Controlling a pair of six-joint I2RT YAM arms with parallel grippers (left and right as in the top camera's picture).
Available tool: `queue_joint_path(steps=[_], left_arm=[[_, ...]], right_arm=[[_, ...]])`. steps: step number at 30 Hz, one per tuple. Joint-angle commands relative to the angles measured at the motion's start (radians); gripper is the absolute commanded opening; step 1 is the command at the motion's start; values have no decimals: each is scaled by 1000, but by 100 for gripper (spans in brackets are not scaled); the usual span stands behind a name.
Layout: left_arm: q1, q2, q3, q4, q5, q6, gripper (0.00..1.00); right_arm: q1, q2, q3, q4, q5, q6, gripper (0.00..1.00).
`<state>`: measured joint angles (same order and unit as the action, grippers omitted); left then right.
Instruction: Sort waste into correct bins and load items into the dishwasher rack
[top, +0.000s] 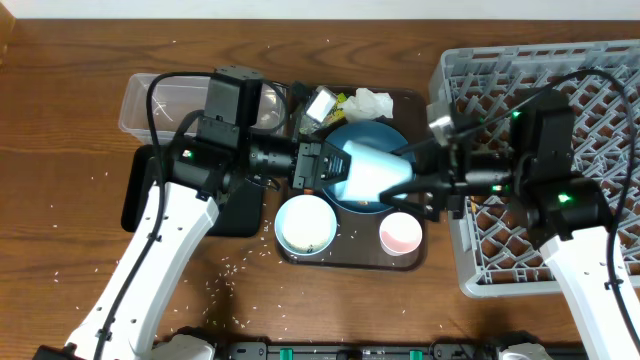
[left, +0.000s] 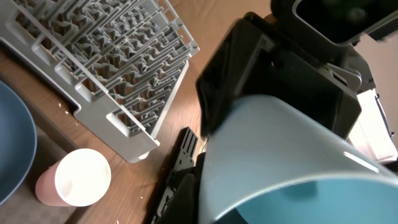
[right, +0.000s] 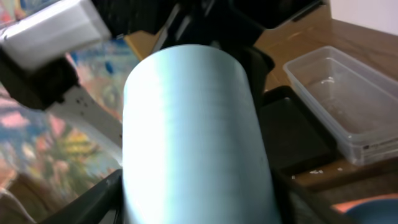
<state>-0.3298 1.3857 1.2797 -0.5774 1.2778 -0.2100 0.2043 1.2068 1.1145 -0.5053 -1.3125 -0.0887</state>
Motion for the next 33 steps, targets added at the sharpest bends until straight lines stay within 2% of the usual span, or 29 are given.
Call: queue_joint_path(steps=[1, 2, 3, 4, 5, 8, 9, 13, 19, 22, 28, 33], left_arm=[[-14, -2, 21, 14, 36, -2, 6], [-14, -2, 21, 15, 14, -2, 7], [-13, -2, 21, 15, -9, -2, 11], [-12, -2, 21, 15, -37, -2, 27], [-11, -2, 21, 15, -73, -2, 38], [2, -2, 21, 18, -182, -2, 55], [11, -2, 21, 19, -211, -2, 58], [64, -2, 21, 19, -243, -7, 60], [112, -2, 21, 3, -243, -32, 61], [111, -2, 21, 2, -242, -32, 61], [111, -2, 20, -19, -243, -31, 62], [111, -2, 18, -58, -243, -15, 62]], right_arm=[[39, -1, 17, 15, 90, 85, 52], [38, -1, 17, 9, 90, 85, 48], [35, -1, 17, -5, 99, 85, 45], [29, -5, 17, -19, 115, 85, 43], [20, -8, 17, -38, 142, 84, 43], [-32, -32, 17, -98, 256, 112, 42], [-54, -41, 17, -119, 280, 116, 43], [-210, -100, 17, -246, 454, 129, 43], [-506, -162, 17, -449, 998, 275, 41], [-639, -154, 17, -493, 1152, 327, 39], [-855, -72, 17, -493, 1257, 461, 40], [-985, 39, 17, -478, 1233, 530, 40]])
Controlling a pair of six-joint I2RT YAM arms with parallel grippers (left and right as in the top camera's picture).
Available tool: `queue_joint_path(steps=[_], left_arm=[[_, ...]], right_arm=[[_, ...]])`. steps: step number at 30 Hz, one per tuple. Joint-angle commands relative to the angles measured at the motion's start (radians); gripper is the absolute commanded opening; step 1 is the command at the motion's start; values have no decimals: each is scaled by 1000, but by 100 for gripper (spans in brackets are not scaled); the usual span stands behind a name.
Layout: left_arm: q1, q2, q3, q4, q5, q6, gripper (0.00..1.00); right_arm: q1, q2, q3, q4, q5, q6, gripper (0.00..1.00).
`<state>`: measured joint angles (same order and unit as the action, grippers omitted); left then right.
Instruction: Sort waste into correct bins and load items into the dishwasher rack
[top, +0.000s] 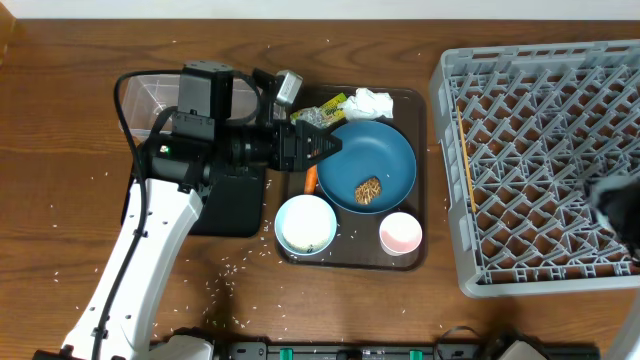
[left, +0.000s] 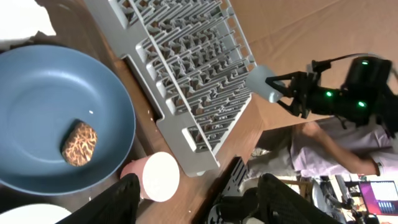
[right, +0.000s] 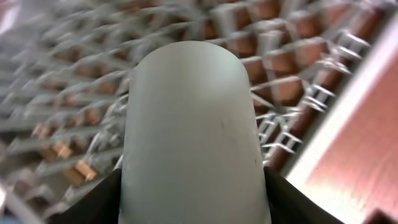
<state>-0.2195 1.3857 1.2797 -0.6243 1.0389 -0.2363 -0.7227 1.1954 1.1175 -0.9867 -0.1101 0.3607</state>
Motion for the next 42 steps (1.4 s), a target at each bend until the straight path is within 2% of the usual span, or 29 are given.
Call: queue_joint_path(steps=[1, 6, 8, 10, 12, 16, 20, 24, 29, 34, 40, 42], left_arm=[[0, -2, 18, -19, -5, 21, 62], [0, -2, 16, -26, -13, 25, 62], [-1, -2, 16, -26, -16, 25, 62], [-10, -2, 16, -39, -60, 26, 62], [-28, -2, 16, -69, -124, 35, 62], [-105, -2, 16, -164, -294, 107, 61], [-228, 0, 11, -227, -541, 113, 62], [-353, 9, -10, -228, -728, 112, 62], [-476, 99, -16, -220, -796, 107, 61], [-581, 259, -16, -179, -850, 89, 59], [-625, 349, -16, -113, -849, 14, 59], [-631, 361, -16, -103, -848, 1, 56]], right_arm=[[-76, 71, 14, 3, 16, 81, 40], [-134, 170, 14, 19, -75, 81, 40], [-138, 206, 14, 50, -131, 80, 47], [-138, 234, 14, 60, -193, 79, 59], [-138, 248, 14, 53, -246, 79, 65], [-136, 222, 31, 13, -351, 18, 69], [-109, 129, 66, -21, -411, -29, 73], [-58, -5, 67, -27, -448, -47, 75], [42, -116, 67, -27, -447, -47, 78], [99, -135, 66, -33, -410, -43, 81], [100, -124, 66, -48, -410, -43, 82], [100, -122, 66, -48, -409, -44, 82]])
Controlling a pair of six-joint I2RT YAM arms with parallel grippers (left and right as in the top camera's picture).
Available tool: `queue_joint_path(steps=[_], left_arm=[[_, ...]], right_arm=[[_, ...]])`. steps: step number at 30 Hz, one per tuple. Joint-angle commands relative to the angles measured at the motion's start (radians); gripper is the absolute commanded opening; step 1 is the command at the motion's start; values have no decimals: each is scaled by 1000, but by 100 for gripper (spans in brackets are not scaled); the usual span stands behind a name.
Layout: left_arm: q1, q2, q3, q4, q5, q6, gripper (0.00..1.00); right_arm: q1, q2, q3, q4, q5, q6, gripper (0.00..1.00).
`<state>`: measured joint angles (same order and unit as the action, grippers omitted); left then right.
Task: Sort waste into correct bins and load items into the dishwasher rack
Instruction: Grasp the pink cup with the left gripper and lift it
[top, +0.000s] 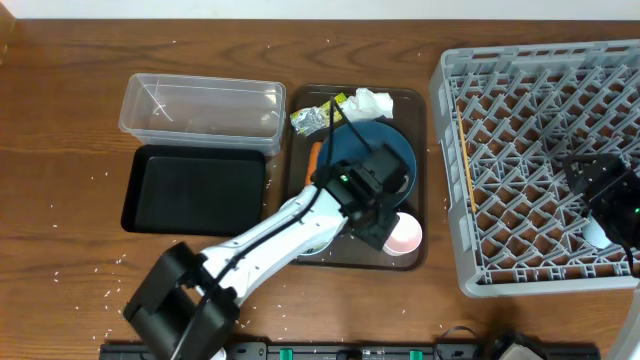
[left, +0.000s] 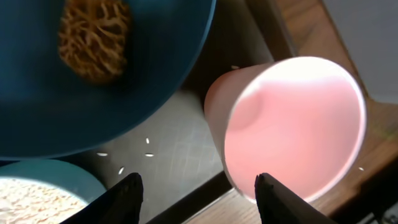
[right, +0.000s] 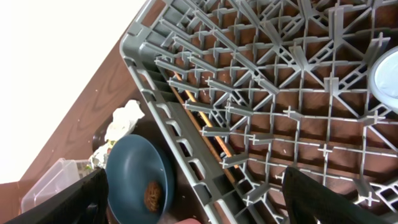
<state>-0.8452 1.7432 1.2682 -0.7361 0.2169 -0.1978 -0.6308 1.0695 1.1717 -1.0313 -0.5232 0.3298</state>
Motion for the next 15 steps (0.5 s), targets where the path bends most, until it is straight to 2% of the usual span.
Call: queue_joint_path(steps=[1, 6, 11, 13, 15], left_arm=[[-10, 11, -4, 13, -27, -37, 54], [-44, 58, -4, 35, -27, -37, 46], [-63, 82, -3, 42, -28, -37, 23], [-57, 69, 5, 37, -27, -37, 6], [-46, 49, 23, 15, -27, -37, 6]], right_arm=[[8, 4, 12, -2, 3, -13, 82], [8, 4, 12, -2, 4, -13, 82], [8, 4, 12, -3, 4, -13, 83], [8, 4, 12, -3, 4, -14, 82], [8, 4, 12, -2, 5, -24, 83]])
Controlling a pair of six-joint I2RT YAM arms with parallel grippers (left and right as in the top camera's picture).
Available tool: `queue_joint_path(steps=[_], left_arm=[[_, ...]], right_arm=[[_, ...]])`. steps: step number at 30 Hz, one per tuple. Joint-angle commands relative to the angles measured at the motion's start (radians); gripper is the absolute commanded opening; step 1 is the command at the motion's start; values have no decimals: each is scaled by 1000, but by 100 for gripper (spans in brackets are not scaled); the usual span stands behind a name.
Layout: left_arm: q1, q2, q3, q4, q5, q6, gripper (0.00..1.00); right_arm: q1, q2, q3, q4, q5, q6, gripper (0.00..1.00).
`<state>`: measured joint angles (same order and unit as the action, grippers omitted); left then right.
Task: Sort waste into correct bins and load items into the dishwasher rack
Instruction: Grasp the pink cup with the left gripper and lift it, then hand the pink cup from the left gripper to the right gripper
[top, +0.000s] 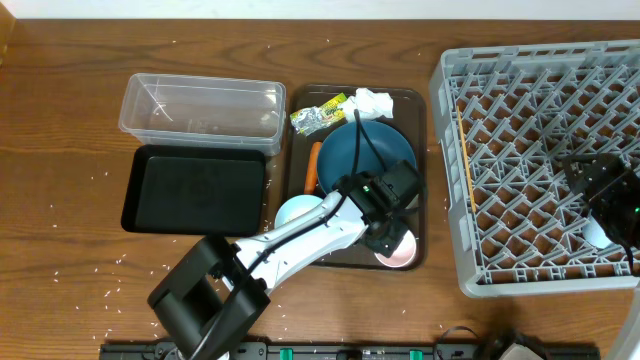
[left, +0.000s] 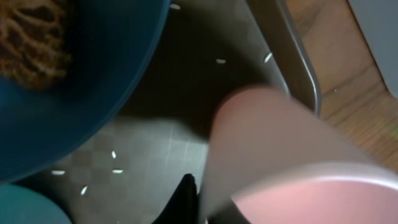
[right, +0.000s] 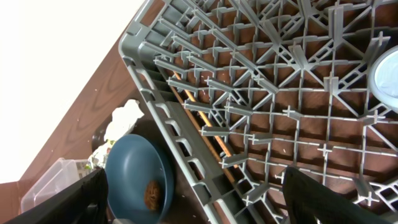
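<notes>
The pink cup (top: 401, 256) stands at the front right of the brown tray (top: 421, 110). My left gripper (top: 392, 232) is down on it. In the left wrist view the cup (left: 273, 143) fills the lower right, and the left gripper (left: 202, 198) pinches its wall, one black finger pressed against the outside. My right gripper (top: 600, 195) hangs open over the grey dishwasher rack (top: 450, 150), its fingers (right: 93, 193) wide apart. A light blue cup (top: 597, 233) lies in the rack and shows at the frame's edge (right: 387, 71).
On the tray are a blue plate (top: 355, 160) with a brown food piece (left: 25, 43), a white bowl (top: 290, 212), an orange carrot (top: 312, 165), a wrapper (top: 318, 115) and a tissue (top: 372, 100). A clear bin (top: 200, 105) and a black bin (top: 195, 190) stand to the left.
My left gripper was open just above the pink cup; now it is lower and its fingers have come together on the cup's wall. The right gripper has not moved.
First both grippers had the light blue cup over the tray. Then the right held it over the rack while the left stood open at the tray's left. Later the cup lay in the rack, the right open, the left open over the pink cup, which it now grips.
</notes>
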<state>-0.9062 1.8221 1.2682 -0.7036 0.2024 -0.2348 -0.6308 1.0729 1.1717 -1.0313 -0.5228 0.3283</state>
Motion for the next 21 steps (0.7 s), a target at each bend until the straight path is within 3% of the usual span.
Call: queue_joint_path(steps=[1, 5, 10, 16, 21], left_arm=[[22, -46, 36, -35, -13, 0, 6], [69, -153, 94, -129, -13, 0, 6], [218, -335, 111, -153, 54, 2, 6], [498, -440, 111, -117, 577, 70, 6], [607, -436, 111, -110, 909, 111, 6]], right_arm=[[8, 1, 12, -1, 7, -31, 84], [8, 0, 12, 9, 16, -52, 86], [31, 0, 12, 1, -210, -285, 85], [198, 1, 12, -7, -449, -398, 84], [429, 1, 12, 80, -526, -398, 84]])
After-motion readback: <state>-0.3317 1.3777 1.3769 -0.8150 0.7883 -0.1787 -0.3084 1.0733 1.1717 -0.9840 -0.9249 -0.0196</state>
